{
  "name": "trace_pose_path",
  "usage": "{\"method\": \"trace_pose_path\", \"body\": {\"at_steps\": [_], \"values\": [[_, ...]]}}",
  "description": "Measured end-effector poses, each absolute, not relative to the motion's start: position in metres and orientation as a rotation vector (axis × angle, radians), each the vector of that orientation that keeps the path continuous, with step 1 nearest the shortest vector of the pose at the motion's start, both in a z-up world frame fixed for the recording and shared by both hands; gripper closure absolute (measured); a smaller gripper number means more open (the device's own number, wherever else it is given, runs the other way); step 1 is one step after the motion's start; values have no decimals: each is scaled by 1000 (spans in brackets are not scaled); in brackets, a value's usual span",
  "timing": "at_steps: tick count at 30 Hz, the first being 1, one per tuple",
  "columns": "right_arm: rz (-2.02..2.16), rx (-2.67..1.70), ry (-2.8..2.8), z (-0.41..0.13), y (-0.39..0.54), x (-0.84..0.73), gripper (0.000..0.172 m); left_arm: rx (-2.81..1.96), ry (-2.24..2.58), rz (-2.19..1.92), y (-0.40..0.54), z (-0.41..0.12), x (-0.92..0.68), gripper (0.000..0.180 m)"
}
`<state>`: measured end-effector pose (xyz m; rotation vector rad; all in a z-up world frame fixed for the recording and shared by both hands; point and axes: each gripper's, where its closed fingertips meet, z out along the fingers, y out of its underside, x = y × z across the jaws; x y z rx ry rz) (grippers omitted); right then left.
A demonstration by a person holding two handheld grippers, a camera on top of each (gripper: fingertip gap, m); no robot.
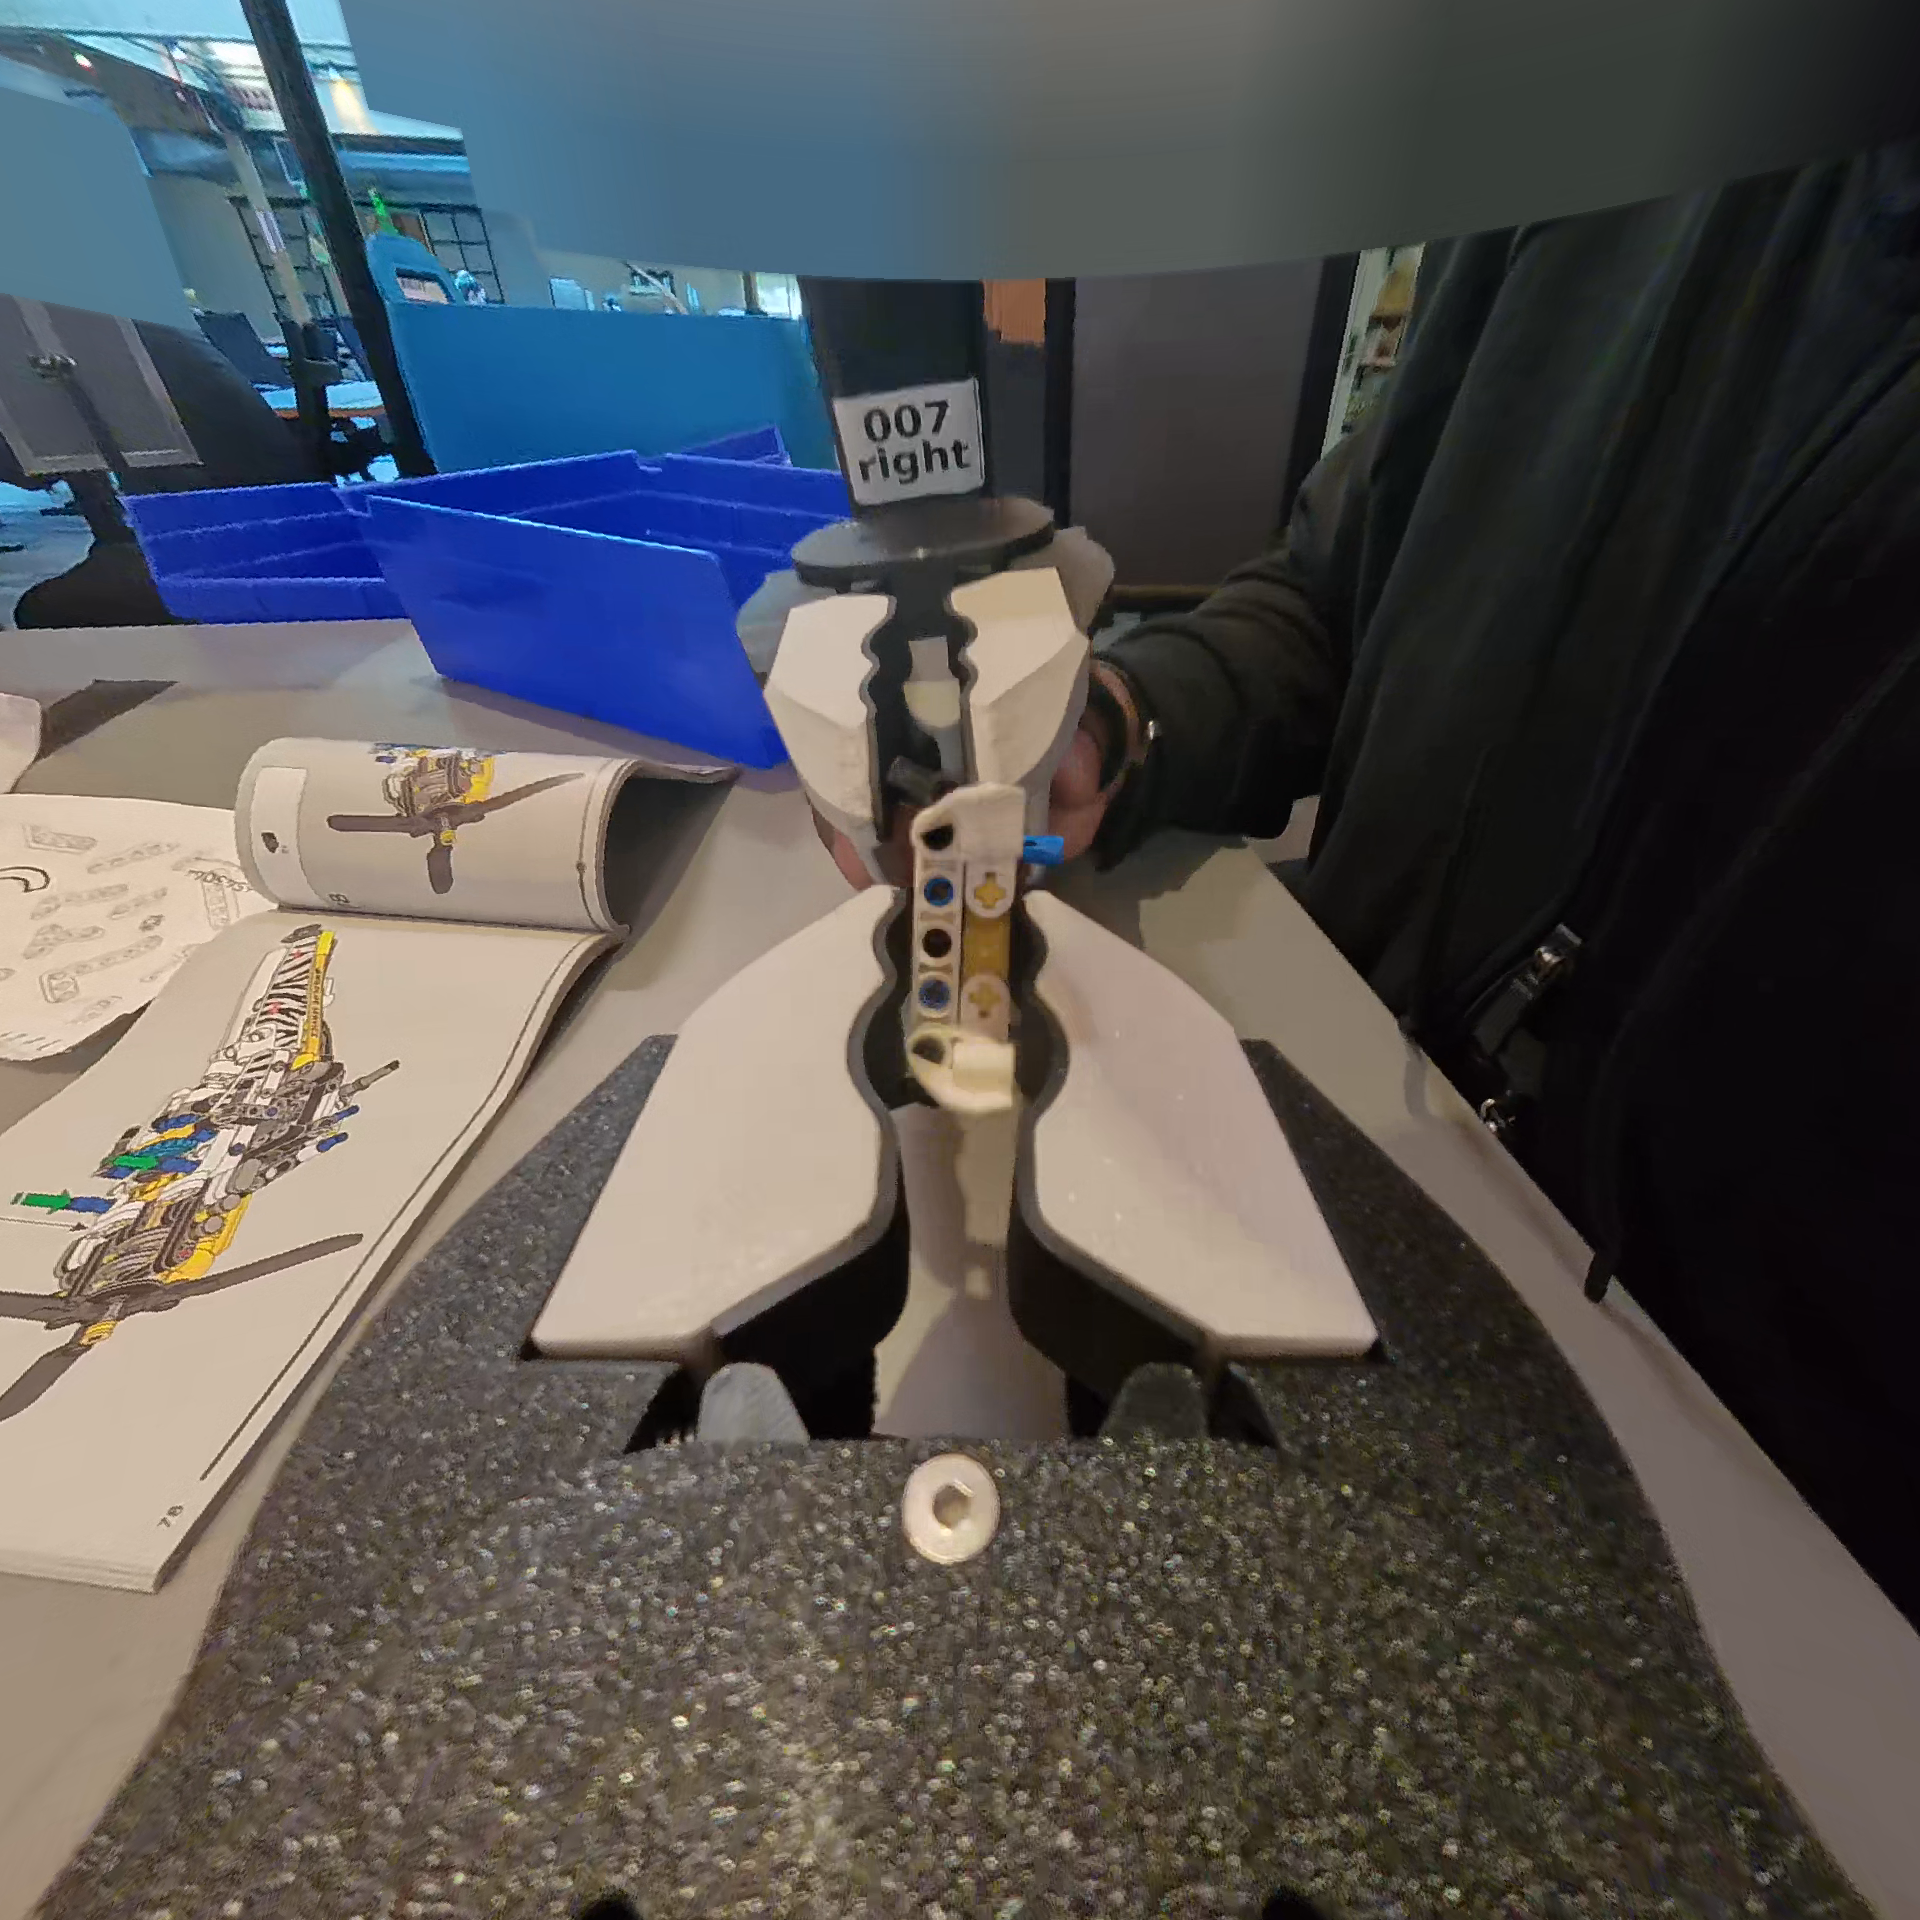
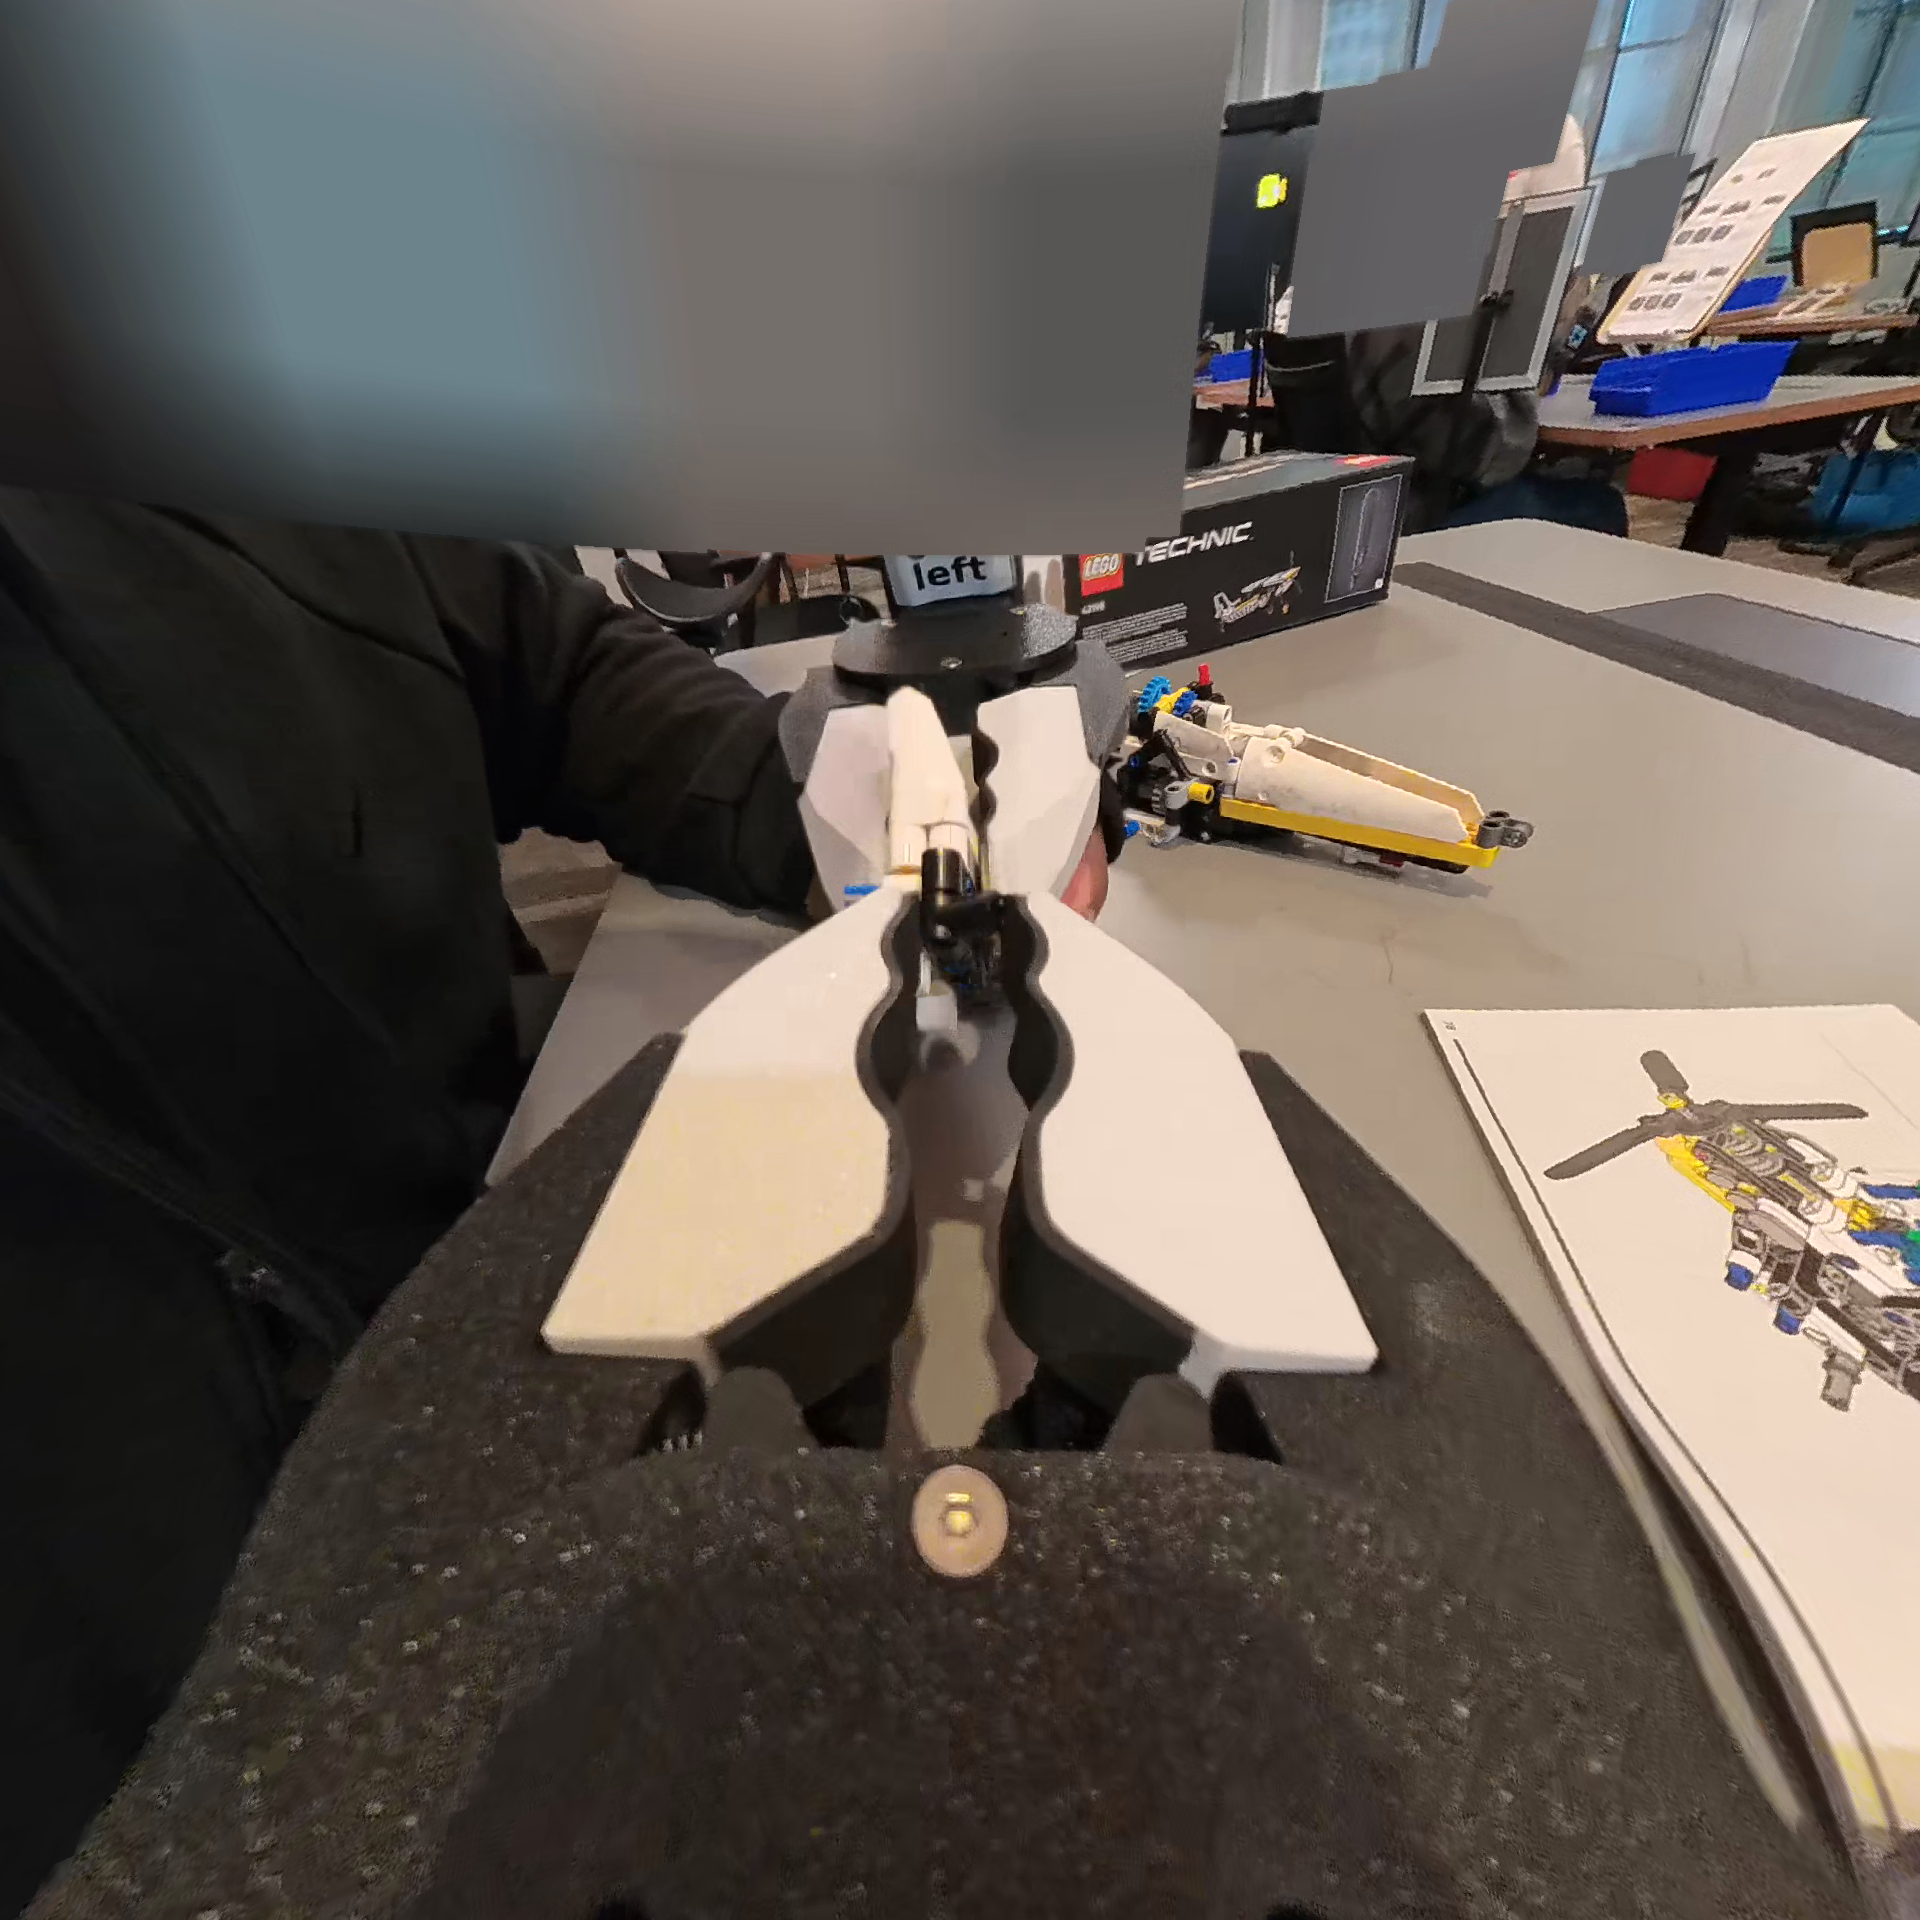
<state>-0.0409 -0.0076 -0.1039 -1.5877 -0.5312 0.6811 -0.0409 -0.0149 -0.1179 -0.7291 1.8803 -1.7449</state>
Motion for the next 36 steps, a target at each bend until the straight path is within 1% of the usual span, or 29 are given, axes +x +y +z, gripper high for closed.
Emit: {"method": "trace_pose_path", "body": {"at_steps": [5, 7, 9, 10, 12, 16, 19, 21, 24, 27, 30, 36], "values": [[716, -1589, -519, -105, -9, -42, 157, -720, 1898, -1772, -16, -118, -43, 162], [670, -1615, -541, -109, -9, -42, 157, -685, 1922, -1680, -16, -124, -42, 161], [633, -1647, -546, -113, -8, -37, 158, -696, 1915, -1566, -10, -128, -38, 156], [618, -1661, -544, -114, -7, -35, 158, -697, 1920, -1526, -6, -128, -37, 148], [595, -1692, -544, -118, -7, -31, 158, -664, 1943, -1463, -4, -126, -38, 140], [615, -1725, -544, -121, -6, -32, 158, -557, 1960, -1295, -3, -121, -39, 138], [653, -1737, -558, -123, -7, -38, 158, -456, 2014, -1122, -8, -130, -39, 138], [669, -1742, -581, -125, -9, -42, 158, -387, 2031, -1026, -11, -135, -39, 140], [677, -1745, -614, -127, -10, -47, 158, -314, 2045, -961, -13, -138, -41, 151], [686, -1736, -635, -126, -12, -50, 159, -253, 2048, -944, -17, -139, -45, 159], [700, -1710, -655, -123, -15, -53, 159, -230, 2018, -943, -20, -138, -47, 160], [784, -1644, -619, -115, -19, -57, 160, -286, 1913, -1149, -24, -131, -50, 161]]}}
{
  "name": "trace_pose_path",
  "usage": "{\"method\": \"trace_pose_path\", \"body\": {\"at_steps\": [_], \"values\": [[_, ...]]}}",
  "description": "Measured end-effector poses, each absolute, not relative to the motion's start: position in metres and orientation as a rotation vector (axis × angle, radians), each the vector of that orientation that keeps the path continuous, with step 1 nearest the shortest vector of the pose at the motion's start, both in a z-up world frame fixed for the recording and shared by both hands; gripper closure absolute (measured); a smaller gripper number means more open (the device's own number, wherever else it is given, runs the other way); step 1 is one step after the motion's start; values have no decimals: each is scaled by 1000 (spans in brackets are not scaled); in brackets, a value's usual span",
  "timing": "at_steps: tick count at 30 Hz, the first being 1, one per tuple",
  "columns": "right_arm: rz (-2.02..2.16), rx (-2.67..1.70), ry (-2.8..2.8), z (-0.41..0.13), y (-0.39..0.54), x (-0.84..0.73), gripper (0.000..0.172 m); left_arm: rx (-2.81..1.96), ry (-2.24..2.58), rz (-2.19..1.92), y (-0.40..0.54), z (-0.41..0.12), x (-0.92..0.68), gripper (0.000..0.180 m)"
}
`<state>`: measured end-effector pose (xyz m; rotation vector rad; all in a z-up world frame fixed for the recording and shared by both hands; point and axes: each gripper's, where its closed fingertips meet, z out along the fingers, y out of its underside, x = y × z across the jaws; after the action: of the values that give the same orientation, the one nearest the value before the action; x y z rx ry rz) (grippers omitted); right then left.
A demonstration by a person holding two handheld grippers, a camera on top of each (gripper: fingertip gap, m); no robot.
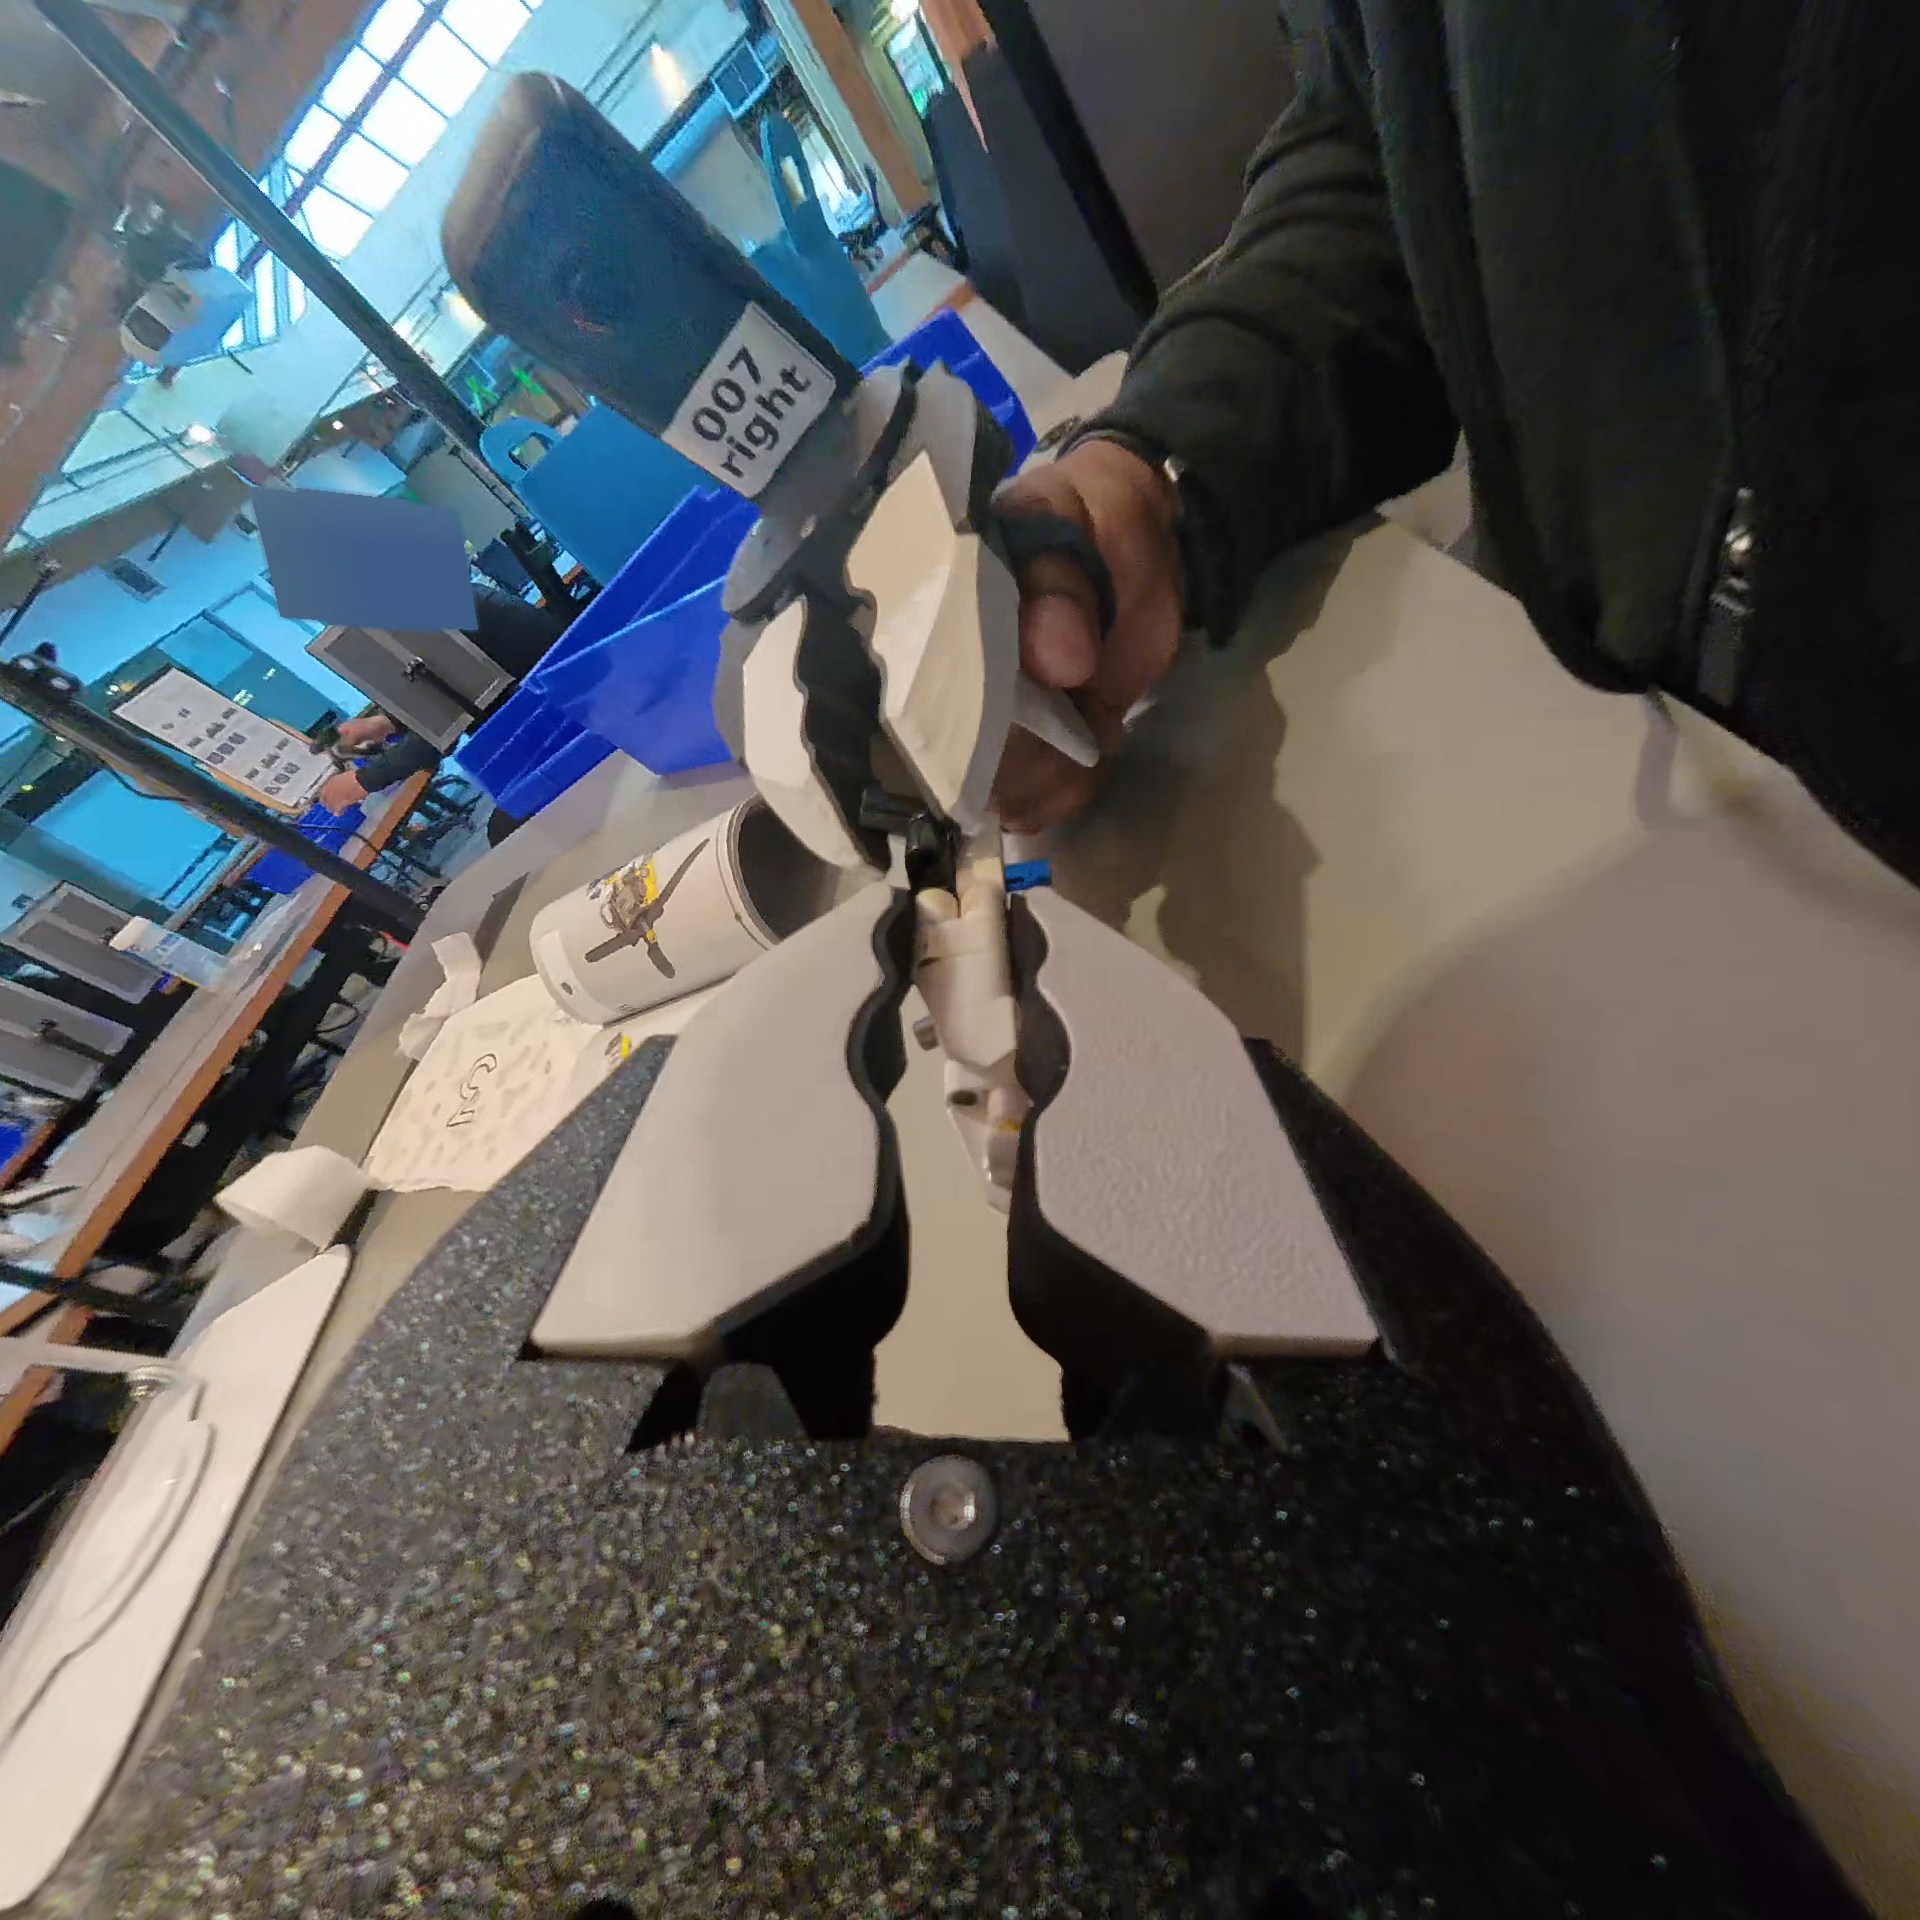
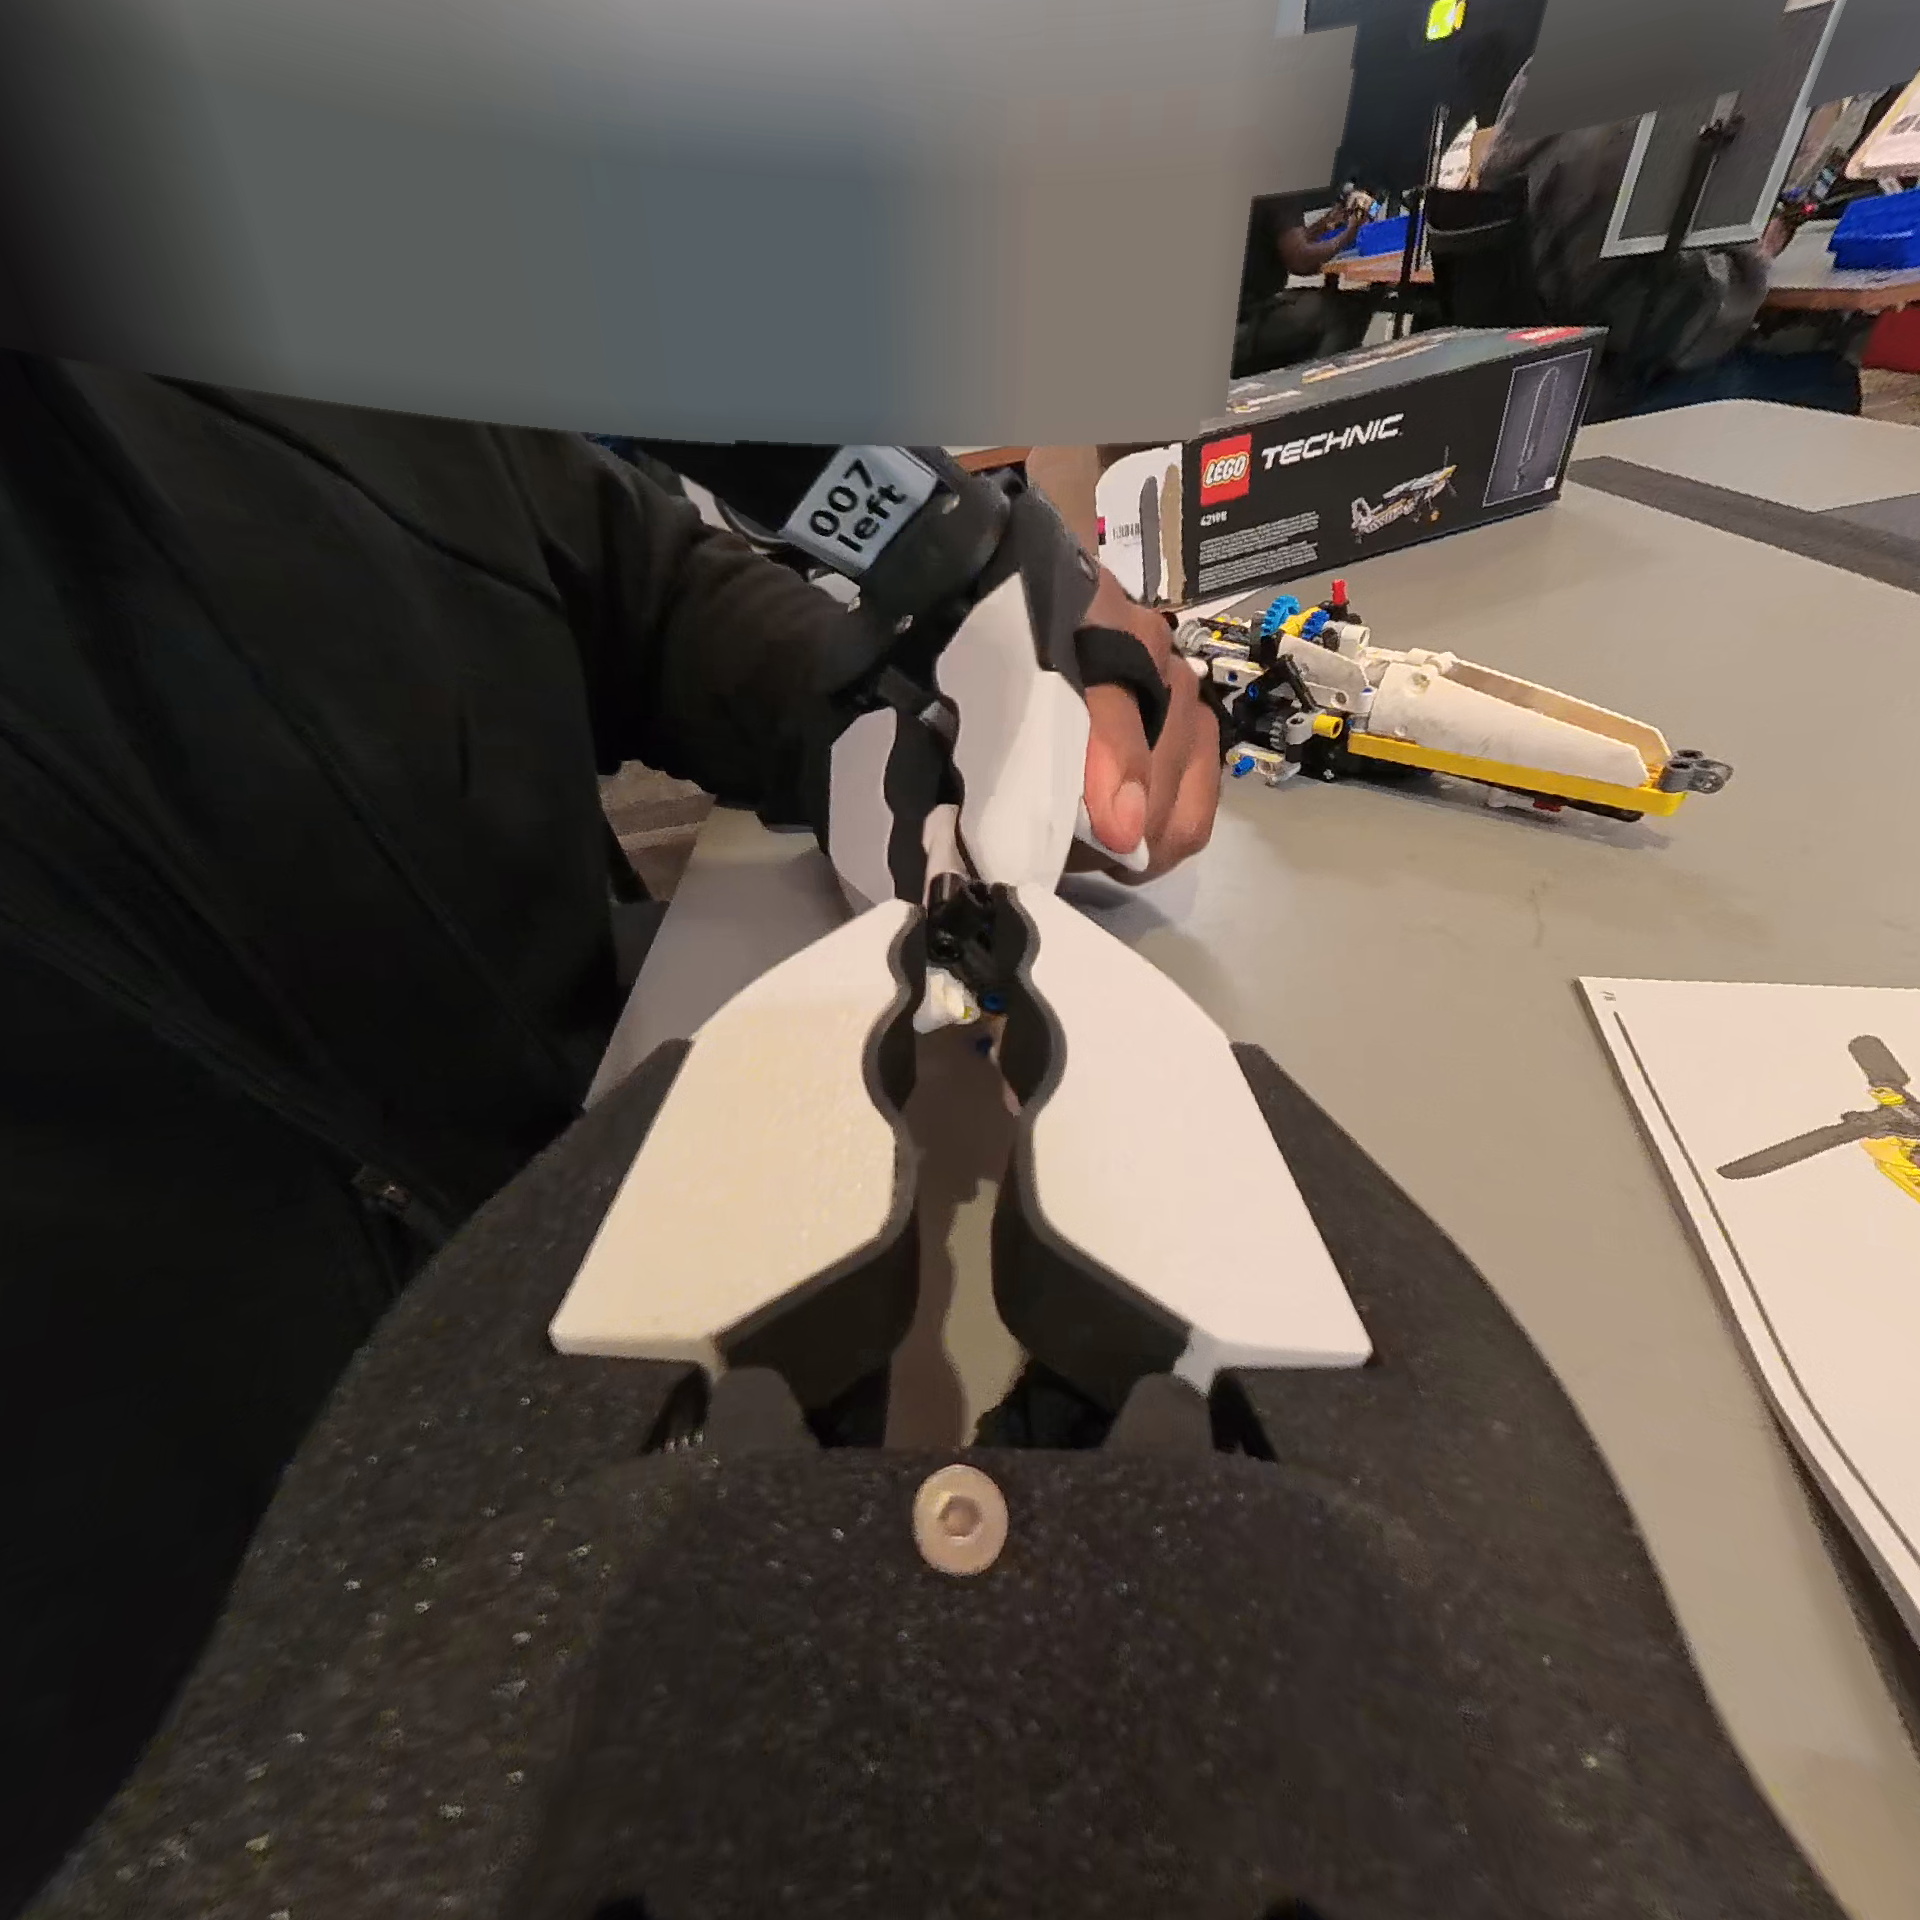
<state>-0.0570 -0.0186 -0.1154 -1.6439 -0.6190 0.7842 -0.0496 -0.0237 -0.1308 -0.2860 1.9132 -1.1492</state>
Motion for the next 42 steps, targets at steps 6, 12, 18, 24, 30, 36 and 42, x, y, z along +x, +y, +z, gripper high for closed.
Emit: {"method": "trace_pose_path", "body": {"at_steps": [6, 12, 18, 24, 30, 36, 42], "values": [[809, -1663, -624, -122, -23, -55, 160, -320, 1929, -1211, -27, -136, -49, 162], [830, -1686, -636, -126, -25, -54, 160, -321, 1945, -1231, -29, -140, -49, 162], [845, -1690, -625, -126, -27, -51, 161, -324, 1936, -1237, -27, -140, -49, 162], [822, -1687, -541, -125, -29, -19, 165, -381, 1911, -1311, -18, -137, -47, 161], [747, -1713, -620, -132, -32, -23, 164, -406, 2002, -1094, -10, -156, -38, 161], [809, -1682, -571, -126, -29, -17, 164, -379, 2038, -920, -8, -165, -34, 155], [736, -1644, -614, -124, -30, -19, 164, -394, 1988, -991, -12, -150, -36, 151]]}}
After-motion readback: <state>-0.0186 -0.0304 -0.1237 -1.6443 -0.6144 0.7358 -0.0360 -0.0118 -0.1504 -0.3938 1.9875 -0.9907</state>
